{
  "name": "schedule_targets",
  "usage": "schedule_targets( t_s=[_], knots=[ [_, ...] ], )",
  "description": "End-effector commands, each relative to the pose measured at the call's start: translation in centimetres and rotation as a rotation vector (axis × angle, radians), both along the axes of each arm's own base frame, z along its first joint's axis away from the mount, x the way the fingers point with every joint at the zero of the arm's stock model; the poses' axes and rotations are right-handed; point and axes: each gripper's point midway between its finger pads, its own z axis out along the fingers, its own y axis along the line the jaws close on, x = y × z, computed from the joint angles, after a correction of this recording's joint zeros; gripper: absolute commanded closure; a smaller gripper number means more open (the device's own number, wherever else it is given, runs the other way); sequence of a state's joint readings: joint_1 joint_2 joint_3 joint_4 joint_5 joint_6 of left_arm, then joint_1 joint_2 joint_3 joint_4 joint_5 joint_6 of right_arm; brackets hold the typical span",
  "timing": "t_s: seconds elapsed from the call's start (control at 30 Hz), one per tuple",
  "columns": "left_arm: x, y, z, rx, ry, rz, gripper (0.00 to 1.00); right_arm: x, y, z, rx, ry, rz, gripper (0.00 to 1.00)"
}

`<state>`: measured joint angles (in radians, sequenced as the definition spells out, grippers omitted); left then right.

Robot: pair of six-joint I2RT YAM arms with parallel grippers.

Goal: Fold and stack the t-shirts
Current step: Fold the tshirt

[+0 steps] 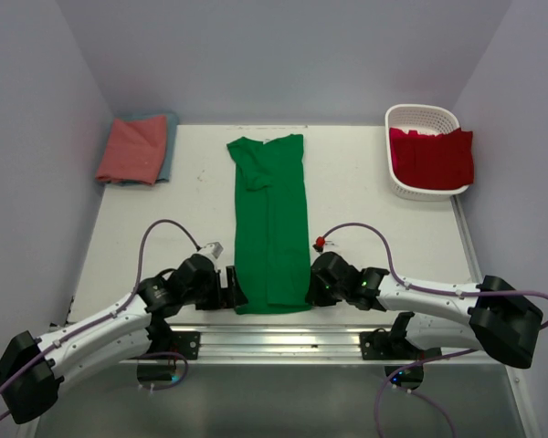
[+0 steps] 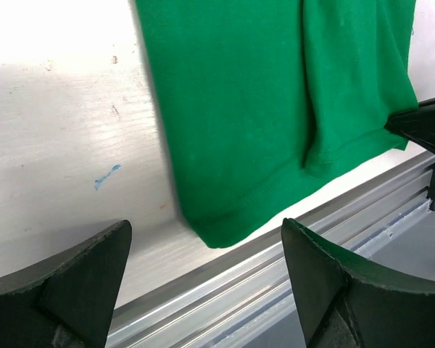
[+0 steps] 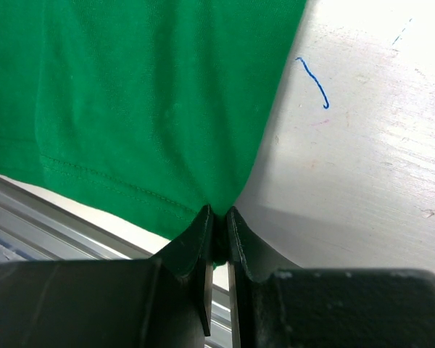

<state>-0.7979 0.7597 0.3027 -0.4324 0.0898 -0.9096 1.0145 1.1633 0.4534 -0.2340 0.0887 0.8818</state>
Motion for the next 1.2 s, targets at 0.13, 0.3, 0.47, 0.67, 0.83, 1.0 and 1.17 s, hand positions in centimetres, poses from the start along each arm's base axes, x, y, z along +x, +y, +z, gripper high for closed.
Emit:
schedule_targets(
  t_s=[0.13,0.3,0.47,0.67,0.83,1.0,1.17],
  knots=[
    [-2.5,1.0,-4.4,0.063,0.140,-0.009,0.28,0.1,-0.6,-0.3,-0.026,-0.013,-0.008,0.90],
    [-3.1,-0.8,-5.3,-0.039,0.156,-0.047,0.63,0.1,-0.7,-0.5,-0.031,-0.017,-0.008,0.91],
    [-3.1,-1.3,-4.8,-0.070,0.138,-0.068,1.00,0.1,-0.8,-0.5,-0.030,-0.018,-0.005,1.00],
    [-2.7,-1.9,-2.6,-0.136,0.068,-0.082,1.00,-0.7,-0.5,0.3,0.015,-0.012,0.023,1.00],
    [-2.7,-2.7,-0.9,-0.198,0.041,-0.098,1.00,-2.5,0.3,2.4,0.083,-0.014,0.087,1.00],
    [-1.4,-3.7,1.9,-0.255,-0.048,-0.103,1.00,-3.0,0.9,4.4,0.117,-0.037,0.115,1.00],
    [1.2,-3.5,5.8,-0.232,-0.200,-0.064,1.00,-1.2,0.6,6.7,0.092,-0.123,0.073,1.00]
  ],
)
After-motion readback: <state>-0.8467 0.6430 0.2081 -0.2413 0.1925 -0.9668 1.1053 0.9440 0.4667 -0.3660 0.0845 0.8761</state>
